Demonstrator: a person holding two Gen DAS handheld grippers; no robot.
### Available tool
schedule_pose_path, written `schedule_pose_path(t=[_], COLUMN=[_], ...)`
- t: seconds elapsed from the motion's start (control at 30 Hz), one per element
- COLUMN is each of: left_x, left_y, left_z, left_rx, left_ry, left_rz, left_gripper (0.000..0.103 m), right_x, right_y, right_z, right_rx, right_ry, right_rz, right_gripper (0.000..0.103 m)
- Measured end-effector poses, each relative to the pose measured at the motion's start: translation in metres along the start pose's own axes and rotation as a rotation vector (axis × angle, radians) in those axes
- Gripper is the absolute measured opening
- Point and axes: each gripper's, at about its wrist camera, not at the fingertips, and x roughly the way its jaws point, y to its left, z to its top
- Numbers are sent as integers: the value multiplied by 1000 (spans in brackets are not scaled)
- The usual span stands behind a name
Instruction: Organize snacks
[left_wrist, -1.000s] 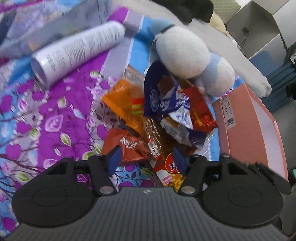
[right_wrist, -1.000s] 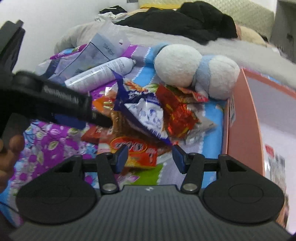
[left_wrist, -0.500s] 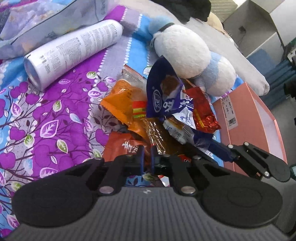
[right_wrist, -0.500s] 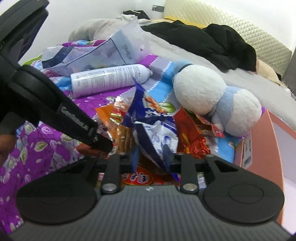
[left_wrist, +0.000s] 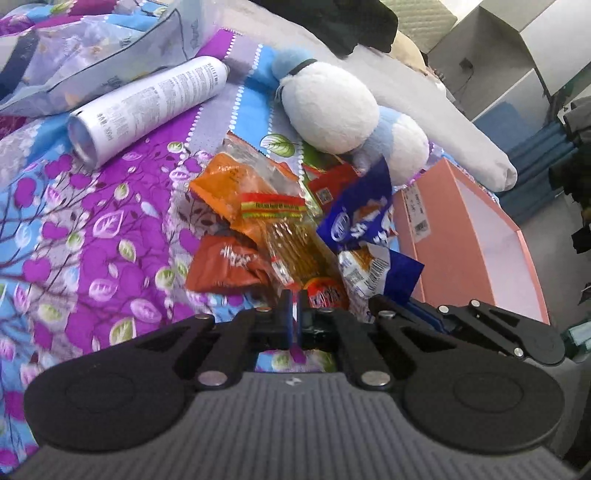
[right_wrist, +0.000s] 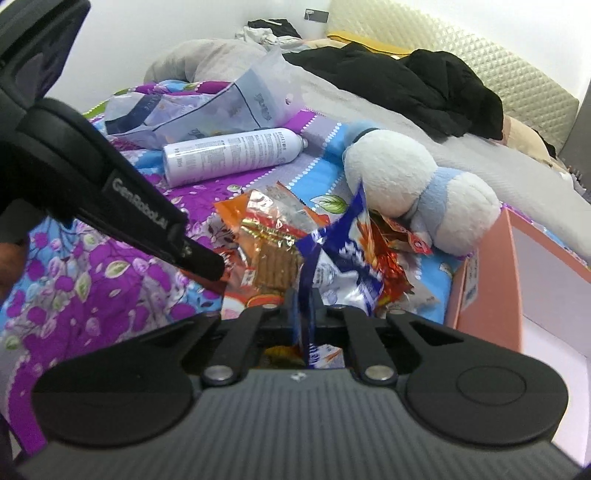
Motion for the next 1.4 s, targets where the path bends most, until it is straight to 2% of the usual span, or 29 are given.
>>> schedule_pose_path(t=[0.17, 0.2, 0.27, 0.3, 0.33, 0.37, 0.43, 0.53, 0.6, 0.67, 0.73, 0.77, 0.83, 0.9, 1.0, 1.2, 1.4], left_x=[-1, 3, 8, 10, 11, 13, 18, 27, 38, 53, 61, 62, 59, 51, 31, -9, -49], left_y=[11, 16, 20, 20, 19, 17, 6, 0, -5, -9, -10, -10, -12, -16, -18, -9, -1], left_z=[-13, -15, -17, -17, -18, -18, -16, -15, -14, -15, -17, -19, -21, -21, -25, -49, -86], left_rx=[-123, -161, -199, -205, -209, -206, -145, -135, -124, -111, -109, -111, -103, -77, -35, -59, -72], left_ry=[15, 29, 50, 44, 32, 19, 13, 12, 28, 60, 80, 77, 63, 48, 19, 3, -2], left_rz=[-16, -23, -8, -4, -2, 15, 55, 2, 2, 32, 40, 36, 26, 7, 4, -17, -24], left_gripper=[4, 7, 27, 50, 66, 67, 66, 66, 65, 57, 30, 27, 14, 9, 6, 4, 4], right_x=[-21, -24, -31, -34, -37, -39, -42, -45, -46, -49, -50, -51, -52, -54, -60, -75, -93], right_y=[1, 1, 2, 3, 4, 5, 6, 8, 8, 8, 7, 6, 5, 5, 7, 18, 32], right_z=[-16, -19, -25, -28, -30, -32, -36, -43, -47, -50, -53, -54, -55, -55, -57, -65, -81], right_rx=[3, 7, 15, 18, 21, 22, 22, 22, 18, 19, 21, 18, 16, 16, 10, -14, -14], right_ry=[20, 25, 33, 34, 36, 37, 42, 52, 58, 64, 71, 73, 75, 76, 72, 67, 73], right_rz=[-11, -11, -11, -11, -10, -8, -9, -6, -9, -10, -16, -18, -23, -27, -29, -29, -29], right_gripper=[8, 8, 8, 8, 8, 8, 8, 8, 8, 8, 8, 8, 8, 8, 8, 8, 8])
